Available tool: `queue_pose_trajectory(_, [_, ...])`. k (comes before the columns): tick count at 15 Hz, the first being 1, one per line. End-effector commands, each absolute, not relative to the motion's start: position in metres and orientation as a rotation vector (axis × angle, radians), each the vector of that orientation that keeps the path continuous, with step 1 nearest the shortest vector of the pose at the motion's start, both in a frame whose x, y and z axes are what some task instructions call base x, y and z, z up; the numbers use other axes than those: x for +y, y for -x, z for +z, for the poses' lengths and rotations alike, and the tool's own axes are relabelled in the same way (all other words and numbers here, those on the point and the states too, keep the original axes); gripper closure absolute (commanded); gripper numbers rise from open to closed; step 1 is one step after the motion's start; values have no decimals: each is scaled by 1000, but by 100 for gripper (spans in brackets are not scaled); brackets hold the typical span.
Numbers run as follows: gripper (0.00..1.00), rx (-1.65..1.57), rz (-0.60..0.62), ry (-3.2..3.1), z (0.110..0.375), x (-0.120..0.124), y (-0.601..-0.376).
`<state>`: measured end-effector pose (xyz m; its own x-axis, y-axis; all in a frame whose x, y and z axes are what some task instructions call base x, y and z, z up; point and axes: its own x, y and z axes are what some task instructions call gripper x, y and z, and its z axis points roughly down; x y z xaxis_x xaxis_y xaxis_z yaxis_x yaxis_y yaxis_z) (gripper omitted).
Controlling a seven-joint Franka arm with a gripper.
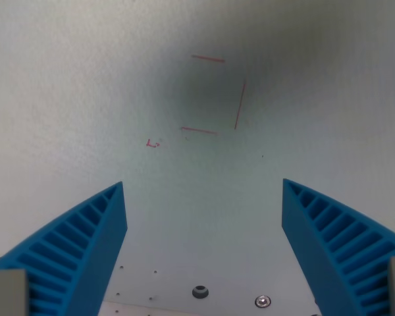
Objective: Rotate around gripper positive x
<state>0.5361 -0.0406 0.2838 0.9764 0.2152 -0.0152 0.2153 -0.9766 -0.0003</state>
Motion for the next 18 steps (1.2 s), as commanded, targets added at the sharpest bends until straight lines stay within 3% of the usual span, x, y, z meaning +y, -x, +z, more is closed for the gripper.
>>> queue_pose_trajectory(1, [0, 341, -20, -3133, 285, -41, -536])
queue_pose_trajectory(18, [0, 360, -58, -3329, 285, -41, -536])
